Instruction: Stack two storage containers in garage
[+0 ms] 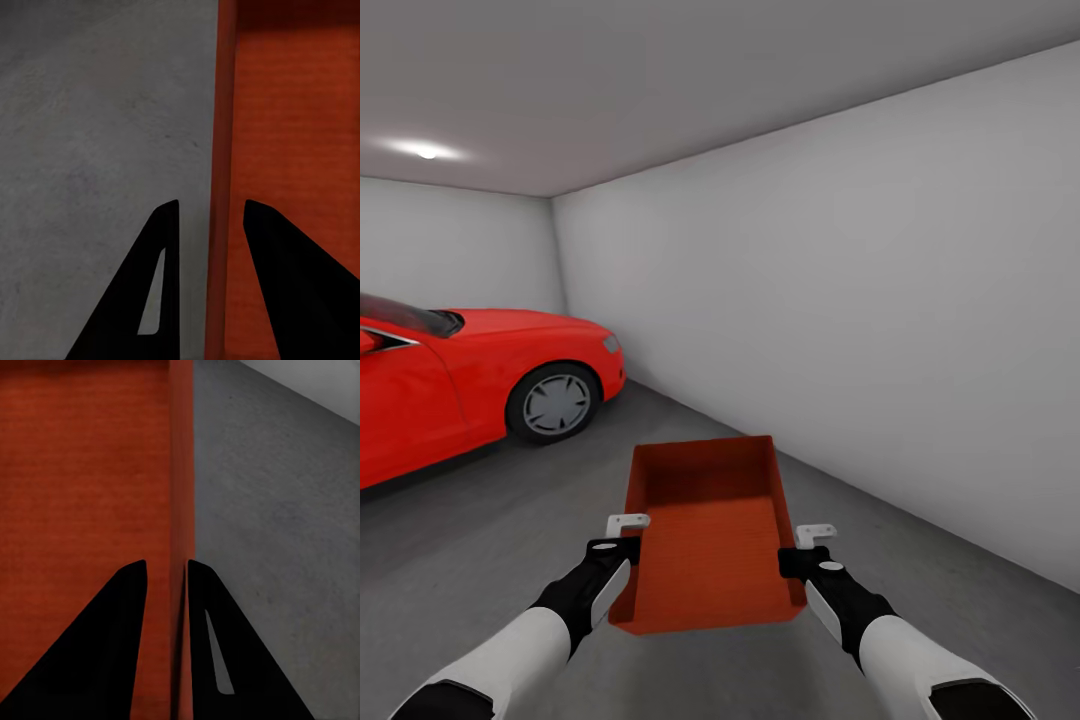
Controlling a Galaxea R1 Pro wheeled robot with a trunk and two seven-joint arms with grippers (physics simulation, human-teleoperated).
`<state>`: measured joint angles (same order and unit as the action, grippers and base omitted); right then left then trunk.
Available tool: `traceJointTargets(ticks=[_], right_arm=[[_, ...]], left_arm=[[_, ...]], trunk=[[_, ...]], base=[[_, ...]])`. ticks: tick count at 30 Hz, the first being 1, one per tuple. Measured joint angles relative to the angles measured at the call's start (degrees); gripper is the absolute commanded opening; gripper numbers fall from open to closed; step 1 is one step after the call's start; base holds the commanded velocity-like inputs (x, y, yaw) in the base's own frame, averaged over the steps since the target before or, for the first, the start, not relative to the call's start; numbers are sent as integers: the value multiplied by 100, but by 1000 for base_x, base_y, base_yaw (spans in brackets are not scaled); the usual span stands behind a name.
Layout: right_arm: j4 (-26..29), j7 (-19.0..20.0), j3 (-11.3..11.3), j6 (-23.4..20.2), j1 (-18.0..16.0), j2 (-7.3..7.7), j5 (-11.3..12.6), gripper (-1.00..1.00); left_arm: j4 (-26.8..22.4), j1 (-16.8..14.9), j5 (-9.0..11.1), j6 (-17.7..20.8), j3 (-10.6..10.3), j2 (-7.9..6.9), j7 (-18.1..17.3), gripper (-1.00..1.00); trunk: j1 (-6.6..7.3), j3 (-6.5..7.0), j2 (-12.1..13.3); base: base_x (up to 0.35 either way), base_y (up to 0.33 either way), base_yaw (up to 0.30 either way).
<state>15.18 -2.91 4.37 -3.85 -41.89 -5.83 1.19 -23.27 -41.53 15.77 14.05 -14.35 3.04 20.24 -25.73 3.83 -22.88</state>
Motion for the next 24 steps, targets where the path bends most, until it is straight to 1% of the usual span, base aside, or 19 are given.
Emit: traceJointTargets(ticks=[15,18,24], right_arm=[[0,-1,0,-11,2,0,3,-100],[1,5,-14,-21,4,-1,-8,-100],[2,0,-8,-23,5,-4,-4,-100]], left_arm=[[0,0,-2,13,2,0,0,-100],[1,-1,-4,25,2,1,1,-100],[2,-1,-1,26,-1,1,3,-100]], trunk=[[0,0,0],[0,0,0],[0,0,0]], base=[[321,106,-1],[321,117,-140],[321,135,-234]])
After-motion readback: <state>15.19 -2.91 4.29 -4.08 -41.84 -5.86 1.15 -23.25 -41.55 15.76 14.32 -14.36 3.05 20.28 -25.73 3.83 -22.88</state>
